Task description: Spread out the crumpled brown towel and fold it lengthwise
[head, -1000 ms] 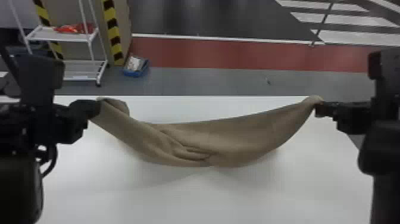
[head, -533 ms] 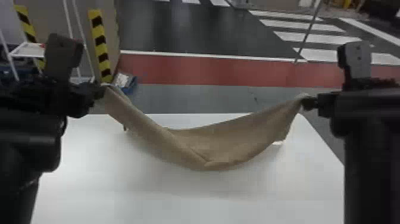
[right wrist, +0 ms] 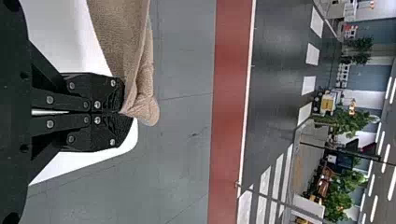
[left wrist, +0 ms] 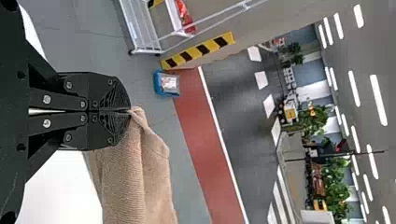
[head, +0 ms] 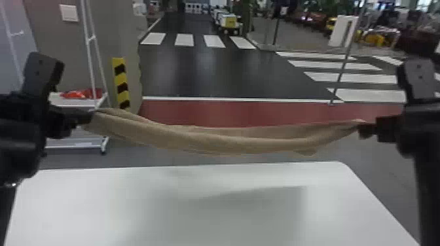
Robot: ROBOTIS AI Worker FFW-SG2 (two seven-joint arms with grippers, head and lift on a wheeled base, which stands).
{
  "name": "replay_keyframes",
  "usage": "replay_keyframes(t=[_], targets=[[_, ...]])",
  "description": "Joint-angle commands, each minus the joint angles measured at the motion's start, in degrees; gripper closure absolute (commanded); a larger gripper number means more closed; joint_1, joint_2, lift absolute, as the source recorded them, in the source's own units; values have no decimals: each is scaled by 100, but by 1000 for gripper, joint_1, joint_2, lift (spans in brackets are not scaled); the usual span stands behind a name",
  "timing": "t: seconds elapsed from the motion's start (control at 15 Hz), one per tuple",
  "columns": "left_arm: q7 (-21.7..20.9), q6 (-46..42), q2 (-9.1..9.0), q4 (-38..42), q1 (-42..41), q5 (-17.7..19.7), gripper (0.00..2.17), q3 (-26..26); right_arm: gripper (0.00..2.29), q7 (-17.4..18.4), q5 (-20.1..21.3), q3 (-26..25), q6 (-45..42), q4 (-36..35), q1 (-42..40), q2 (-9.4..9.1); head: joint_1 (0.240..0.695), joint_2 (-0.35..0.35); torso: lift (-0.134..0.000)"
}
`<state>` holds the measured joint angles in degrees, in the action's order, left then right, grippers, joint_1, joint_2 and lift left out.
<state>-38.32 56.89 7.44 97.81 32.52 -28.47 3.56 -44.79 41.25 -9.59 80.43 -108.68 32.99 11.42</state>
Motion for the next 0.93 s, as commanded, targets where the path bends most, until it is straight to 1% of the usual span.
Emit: replay_keyframes(t=[0.0, 0.07, 0.13, 0.2, 0.27, 0.33, 0.4, 0.47, 0.6, 0.67, 0.73, 0.8, 0.87], targets=[[-492, 3, 249, 582, -545, 69, 2132, 312, 1636, -56, -187, -69, 74, -699, -548, 27, 451, -106, -125], [-887, 20, 354, 1012, -870, 96, 2132, 400, 1636, -144, -266, -113, 215, -1138, -891, 36, 462, -101, -125], [-1274, 38, 513, 1364, -1195, 96, 2132, 496, 1636, -188, -319, -140, 215, -1525, -1233, 45, 473, -97, -125], [-1722, 20, 732, 1768, -1626, 140, 2132, 602, 1636, -293, -328, -148, 215, -1964, -1726, 106, 484, -94, -125], [-1907, -33, 864, 2111, -2101, 254, 2132, 769, 1636, -364, -328, -157, 162, -2325, -2235, 115, 501, -91, -125], [-1968, -437, 952, 2366, -2681, 403, 2132, 997, 1636, -469, -354, -271, -101, -2667, -2895, 115, 552, -85, -125], [-1977, -806, 996, 2454, -3182, 483, 2132, 1164, 1636, -469, -354, -298, -470, -2817, -3431, 106, 586, -77, -125], [-2092, -982, 996, 2489, -3489, 474, 2132, 1270, 1636, -478, -354, -342, -664, -2870, -3677, 10, 628, -69, -125], [-2197, -1369, 987, 2489, -3955, 544, 2132, 1446, 1636, -698, -354, -517, -1103, -2922, -4116, -148, 695, -60, -125], [-2171, -1509, 970, 2489, -4201, 641, 2017, 1595, 1636, -768, -372, -570, -1437, -3001, -4389, -219, 695, -57, -125], [-2179, -1509, 952, 2489, -4368, 720, 1443, 1657, 1636, -768, -372, -579, -1683, -3063, -4626, -263, 695, -45, -125], [-2162, -1544, 943, 2489, -4500, 869, 333, 1780, 1636, -768, -372, -588, -1929, -3098, -4819, -307, 695, -38, -125], [-2144, -1527, 934, 2524, -4544, 887, -1, 1850, 1636, -768, -372, -588, -2070, -3098, -4925, -351, 695, -30, -125]])
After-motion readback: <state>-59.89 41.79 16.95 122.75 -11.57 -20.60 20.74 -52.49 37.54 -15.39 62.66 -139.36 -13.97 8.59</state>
